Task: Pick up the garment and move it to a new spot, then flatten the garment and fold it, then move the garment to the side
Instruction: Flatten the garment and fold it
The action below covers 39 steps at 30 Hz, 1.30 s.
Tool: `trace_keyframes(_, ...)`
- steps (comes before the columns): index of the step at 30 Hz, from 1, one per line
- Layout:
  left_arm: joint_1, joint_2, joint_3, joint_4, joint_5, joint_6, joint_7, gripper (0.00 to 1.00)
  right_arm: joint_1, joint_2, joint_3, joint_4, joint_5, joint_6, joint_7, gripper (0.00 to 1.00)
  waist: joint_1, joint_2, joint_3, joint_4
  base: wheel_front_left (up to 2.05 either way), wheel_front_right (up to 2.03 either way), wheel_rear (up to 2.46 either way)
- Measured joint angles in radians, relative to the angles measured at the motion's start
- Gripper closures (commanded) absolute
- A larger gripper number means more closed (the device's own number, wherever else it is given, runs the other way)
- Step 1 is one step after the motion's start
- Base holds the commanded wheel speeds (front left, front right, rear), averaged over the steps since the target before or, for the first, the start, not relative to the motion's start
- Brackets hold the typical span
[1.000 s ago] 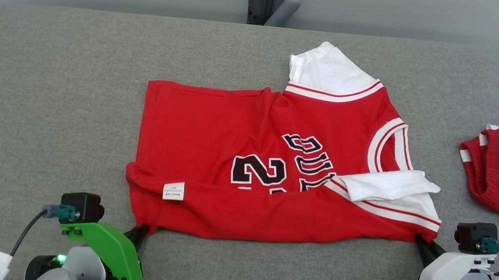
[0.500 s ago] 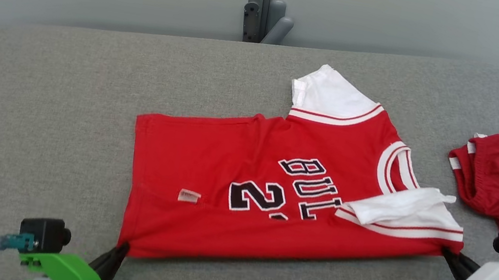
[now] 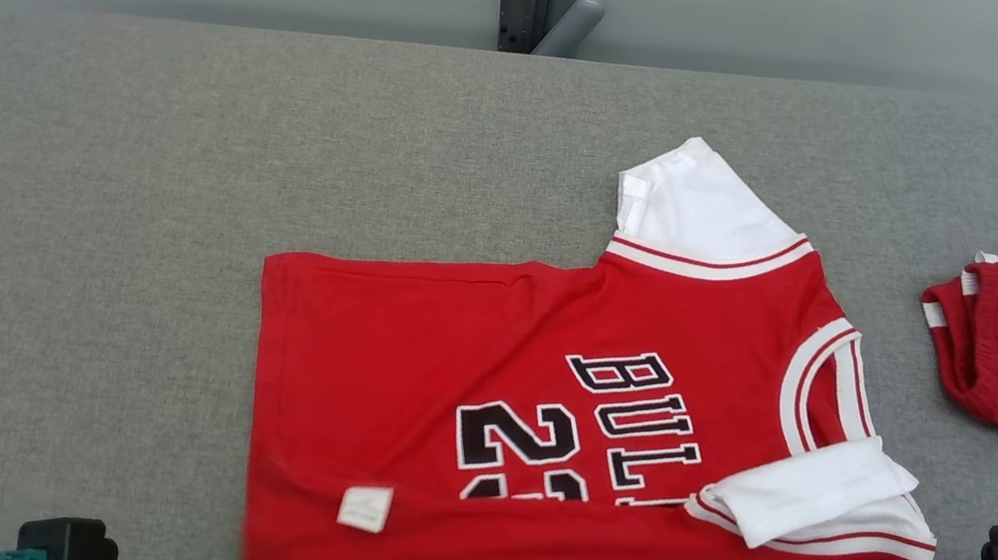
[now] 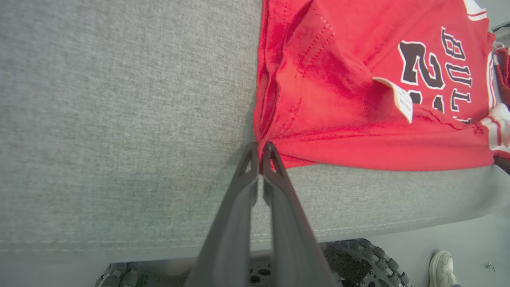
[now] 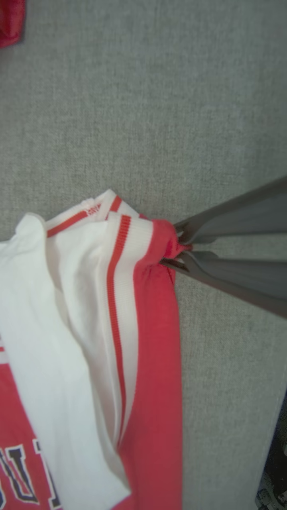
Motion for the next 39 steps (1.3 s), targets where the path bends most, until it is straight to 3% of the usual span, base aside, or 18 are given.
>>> trace_keyframes(6,-0.021,0.02,0.028,-0.074,0.024,0.012,-0.031,0.0,-0.01,-0.054,-0.039,-0.087,-0.023,0.0,0.05,0.0,0.0,0.0,0.026,0.013,0.0,0.0,0.0)
trace_keyframes(10,-0.11,0.039,0.054,-0.14,0.046,0.017,-0.034,0.0,-0.105,-0.075,-0.115,-0.199,-0.037,0.0,0.06,0.0,0.0,0.0,0.065,0.021,0.0,0.0,0.0)
trace_keyframes(13,-0.245,0.045,0.034,-0.135,0.08,0.01,0.004,0.0,-0.212,-0.068,-0.152,-0.227,-0.102,0.0,0.083,0.0,0.0,0.0,0.109,0.028,0.0,0.0,0.0)
trace_keyframes(18,-0.464,0.002,-0.005,-0.046,0.114,-0.016,0.055,0.0,-0.406,-0.022,-0.13,-0.2,-0.203,0.0,0.125,0.0,0.0,0.0,0.18,0.043,0.0,0.0,0.0)
trace_keyframes(22,-0.647,-0.042,-0.012,0.076,0.128,-0.038,0.073,0.0,-0.622,0.061,-0.083,-0.114,-0.257,0.0,0.159,0.0,0.0001,0.0,0.261,0.06,0.0,0.0,0.0)
trace_keyframes(27,-0.796,-0.071,-0.072,0.205,0.157,-0.093,0.117,0.0,-0.823,0.101,-0.048,0.045,-0.32,0.0,0.168,0.0,0.0002,0.0,0.361,0.085,0.0,0.0,0.0)
trace_keyframes(33,-0.872,-0.09,-0.1,0.251,0.172,-0.148,0.119,0.0,-0.928,0.132,0.008,0.198,-0.332,0.0,0.142,0.0,0.0002,0.0,0.454,0.124,0.0,0.0,0.0)
trace_keyframes(39,-0.876,-0.09,-0.117,0.205,0.155,-0.186,0.127,0.0,-0.977,0.133,0.049,0.287,-0.316,-0.003,0.069,0.0,0.0001,0.0,0.492,0.17,0.0,0.0,0.0)
